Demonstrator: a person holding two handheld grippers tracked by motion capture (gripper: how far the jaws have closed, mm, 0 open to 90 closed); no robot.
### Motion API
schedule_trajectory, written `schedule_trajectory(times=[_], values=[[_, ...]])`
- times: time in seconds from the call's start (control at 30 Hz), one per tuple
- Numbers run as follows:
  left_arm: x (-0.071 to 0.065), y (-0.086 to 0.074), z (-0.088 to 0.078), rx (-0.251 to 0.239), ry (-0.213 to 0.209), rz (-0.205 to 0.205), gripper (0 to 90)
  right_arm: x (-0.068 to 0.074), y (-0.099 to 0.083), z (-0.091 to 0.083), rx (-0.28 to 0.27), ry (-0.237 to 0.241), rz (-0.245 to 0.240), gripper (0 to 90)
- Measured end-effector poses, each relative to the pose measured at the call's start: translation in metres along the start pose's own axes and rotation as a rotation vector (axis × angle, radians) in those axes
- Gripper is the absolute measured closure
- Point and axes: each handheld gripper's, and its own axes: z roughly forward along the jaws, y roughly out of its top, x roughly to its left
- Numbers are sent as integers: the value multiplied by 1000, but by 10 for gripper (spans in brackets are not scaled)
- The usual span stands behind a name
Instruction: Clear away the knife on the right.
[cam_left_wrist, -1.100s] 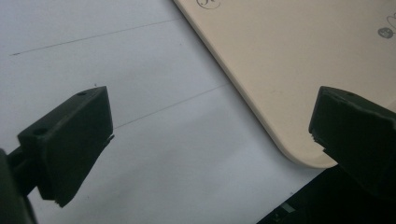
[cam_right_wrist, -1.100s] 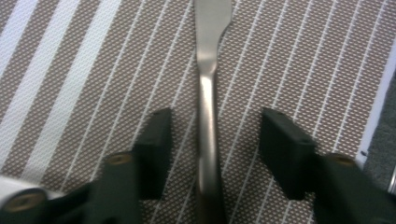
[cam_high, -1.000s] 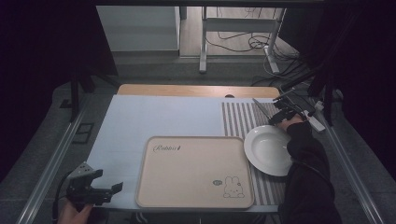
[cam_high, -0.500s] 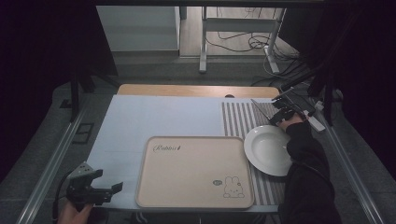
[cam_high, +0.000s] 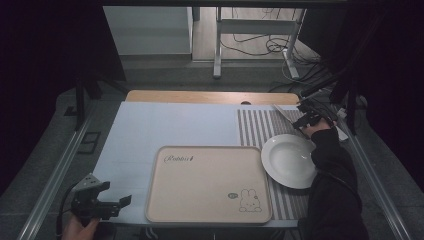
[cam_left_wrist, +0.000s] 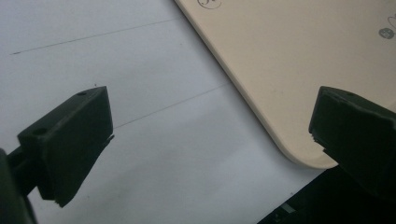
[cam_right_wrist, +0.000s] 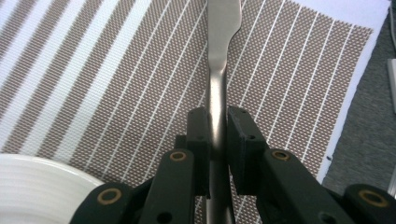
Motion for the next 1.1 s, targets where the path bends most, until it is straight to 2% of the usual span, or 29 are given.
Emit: schedule_trajectory(times=[0.17,0.37,0.77,1.1], values=[[0,0,0,0,1,-3,8,0,-1,-10,-46,27,17,809],[0,0,0,2,0,-2,7,10,-2,-25,-101,60,8,808],[0,1,1,12,-4,8,8,51,-13,-35,-139,114,-69,808],[-1,1,1,15,-4,9,8,81,-26,-39,-169,138,-121,808]])
